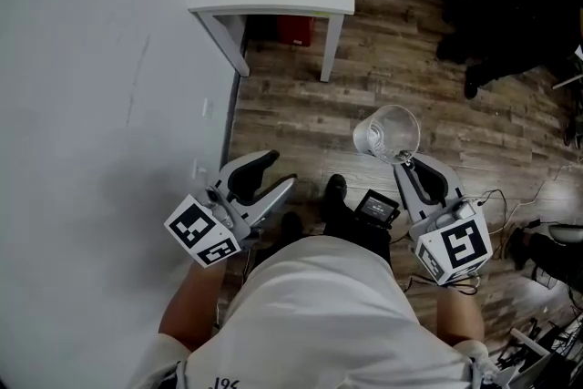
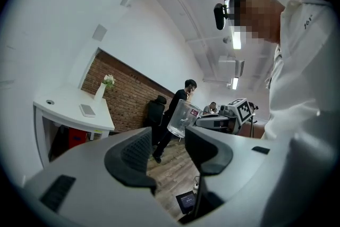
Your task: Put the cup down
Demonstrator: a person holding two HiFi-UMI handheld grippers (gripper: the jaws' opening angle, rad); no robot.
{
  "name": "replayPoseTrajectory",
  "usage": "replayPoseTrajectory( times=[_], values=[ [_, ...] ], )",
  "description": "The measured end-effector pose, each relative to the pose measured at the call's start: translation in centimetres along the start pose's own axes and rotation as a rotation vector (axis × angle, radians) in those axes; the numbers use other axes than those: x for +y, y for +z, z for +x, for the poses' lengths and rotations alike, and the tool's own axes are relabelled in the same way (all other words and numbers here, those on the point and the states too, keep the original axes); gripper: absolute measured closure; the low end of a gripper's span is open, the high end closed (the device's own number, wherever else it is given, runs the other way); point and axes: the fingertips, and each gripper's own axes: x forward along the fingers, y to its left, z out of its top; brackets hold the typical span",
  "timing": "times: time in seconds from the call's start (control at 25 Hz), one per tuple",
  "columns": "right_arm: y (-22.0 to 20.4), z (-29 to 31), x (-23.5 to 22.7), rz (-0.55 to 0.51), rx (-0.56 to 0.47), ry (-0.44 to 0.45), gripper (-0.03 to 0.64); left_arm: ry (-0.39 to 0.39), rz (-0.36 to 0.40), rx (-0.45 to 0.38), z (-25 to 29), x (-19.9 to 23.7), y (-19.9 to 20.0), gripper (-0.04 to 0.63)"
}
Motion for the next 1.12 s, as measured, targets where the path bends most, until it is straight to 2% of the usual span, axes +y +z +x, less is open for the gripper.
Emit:
replayPoseTrajectory(
  times=[0.28,0.56,0.88,1.12],
  values=[
    [0.9,2.4,-6.7,-0.025,0.003,0.04,0.571,0.028,-0.005,-0.017,6.3,1.9,1.6,0.41],
    [1.6,4.1,-11.3,-0.039,-0.001,0.085,0.572,0.065,-0.01,-0.026,10.7,3.2,2.8,0.41],
    [2.0,6.2,-13.0,-0.038,-0.013,0.106,0.571,0.094,-0.002,-0.015,11.7,5.0,3.3,0.41],
    [3.1,8.1,-13.8,-0.037,-0.008,0.106,0.571,0.08,0.004,-0.008,12.8,7.1,4.6,0.41]
  ],
)
